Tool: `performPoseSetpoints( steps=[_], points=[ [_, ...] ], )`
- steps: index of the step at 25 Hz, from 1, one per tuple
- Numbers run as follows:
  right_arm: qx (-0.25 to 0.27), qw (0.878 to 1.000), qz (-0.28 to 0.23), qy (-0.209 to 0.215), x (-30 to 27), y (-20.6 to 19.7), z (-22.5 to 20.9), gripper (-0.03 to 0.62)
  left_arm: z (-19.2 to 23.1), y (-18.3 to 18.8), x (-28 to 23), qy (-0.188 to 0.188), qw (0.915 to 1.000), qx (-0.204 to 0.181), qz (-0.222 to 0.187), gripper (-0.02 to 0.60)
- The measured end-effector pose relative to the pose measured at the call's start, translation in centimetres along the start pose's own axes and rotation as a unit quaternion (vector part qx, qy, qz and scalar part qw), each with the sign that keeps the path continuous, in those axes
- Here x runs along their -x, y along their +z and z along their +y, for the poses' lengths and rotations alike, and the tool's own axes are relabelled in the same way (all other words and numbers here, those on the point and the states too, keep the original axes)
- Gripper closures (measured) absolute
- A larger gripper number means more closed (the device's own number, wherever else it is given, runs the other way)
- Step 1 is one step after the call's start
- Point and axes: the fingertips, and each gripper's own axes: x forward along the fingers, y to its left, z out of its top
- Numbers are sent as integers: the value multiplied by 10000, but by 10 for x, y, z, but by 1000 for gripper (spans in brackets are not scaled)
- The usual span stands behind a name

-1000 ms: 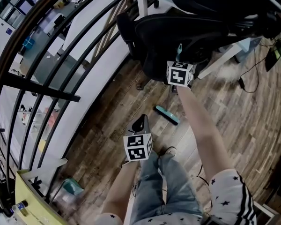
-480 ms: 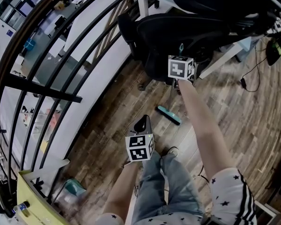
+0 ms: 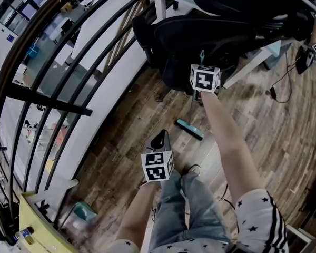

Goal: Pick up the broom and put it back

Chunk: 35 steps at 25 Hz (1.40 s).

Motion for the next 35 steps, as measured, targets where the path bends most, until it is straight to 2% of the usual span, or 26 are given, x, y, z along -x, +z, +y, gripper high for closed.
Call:
performPoseSetpoints(
  steps=[10, 24, 31, 35],
  points=[
    [-94, 9996, -216, 164, 33, -4, 7, 520, -12, 9, 14, -51, 10000, -65, -28, 571],
    [-158, 9983, -479, 302, 112, -4, 6, 522, -28, 57, 51, -112, 9996, -115, -245, 571],
    [-52, 9967, -670, 451, 152, 9, 8, 521, -33, 79, 71, -69, 9993, -139, -328, 571],
    [75, 9942, -897, 581, 179, 32, 15, 520, -39, 96, 83, -70, 9990, -148, -427, 571]
  ],
)
